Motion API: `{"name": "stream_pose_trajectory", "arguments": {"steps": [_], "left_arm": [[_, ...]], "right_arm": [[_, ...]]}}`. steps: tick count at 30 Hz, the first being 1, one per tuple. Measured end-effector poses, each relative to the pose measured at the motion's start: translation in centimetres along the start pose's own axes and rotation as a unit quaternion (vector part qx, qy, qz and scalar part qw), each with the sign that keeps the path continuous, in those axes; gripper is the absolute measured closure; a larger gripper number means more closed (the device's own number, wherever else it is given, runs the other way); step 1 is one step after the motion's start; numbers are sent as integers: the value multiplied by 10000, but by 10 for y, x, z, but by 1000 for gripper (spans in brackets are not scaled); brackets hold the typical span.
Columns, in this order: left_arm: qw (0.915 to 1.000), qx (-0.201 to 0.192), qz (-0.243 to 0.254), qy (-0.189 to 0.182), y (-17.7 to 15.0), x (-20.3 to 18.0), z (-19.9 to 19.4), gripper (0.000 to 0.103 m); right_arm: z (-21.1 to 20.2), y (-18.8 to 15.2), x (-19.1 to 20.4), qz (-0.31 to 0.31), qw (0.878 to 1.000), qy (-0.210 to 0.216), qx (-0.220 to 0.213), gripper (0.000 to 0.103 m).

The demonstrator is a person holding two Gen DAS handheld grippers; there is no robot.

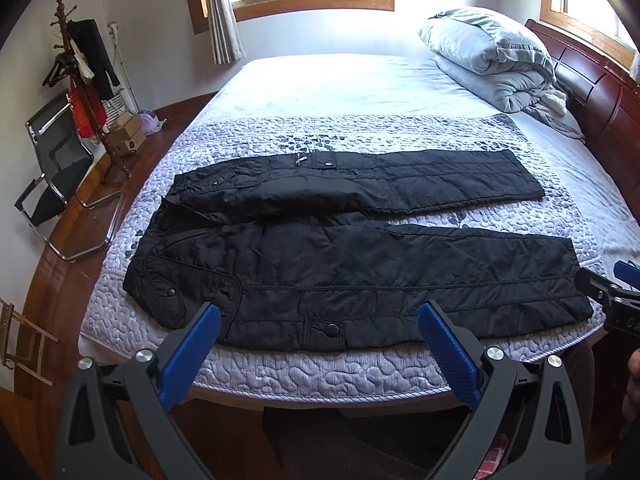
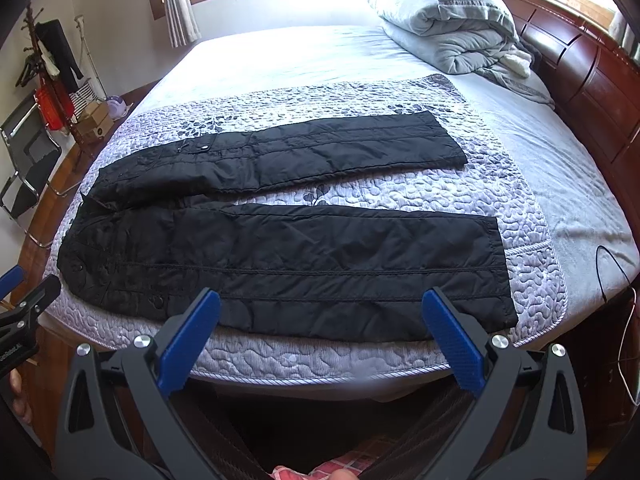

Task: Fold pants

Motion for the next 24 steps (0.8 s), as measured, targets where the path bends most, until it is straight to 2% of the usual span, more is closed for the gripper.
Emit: {"name": "stream_pose_trajectory", "arguments": {"steps": [9,14,20,24], "left_arm": [[10000,-39,43,-3,14,0,8,4],[9999,-50,104,122,31,6,22,4],[9996,-78,131,247,57,15,42,4],[9995,-84,125,276,68,20,52,4]], "right_arm": [[9,16,-9,-26,9999,-49,-93,2],[20,47,-34,234,9988,261,-344,2],[39,85,-62,523,9977,14,-425,2],[48,96,-72,683,9968,-41,-416,2]]}}
Point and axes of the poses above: each gripper's, at about its wrist camera, not at the fingertips, and z roughly the way its jaws point, x to its left, y to its top, the point moved 2 cm from there along z, roughly the way its jaws point, and after that the axes turned 3 degrees about -y, right-handed, at the moved point
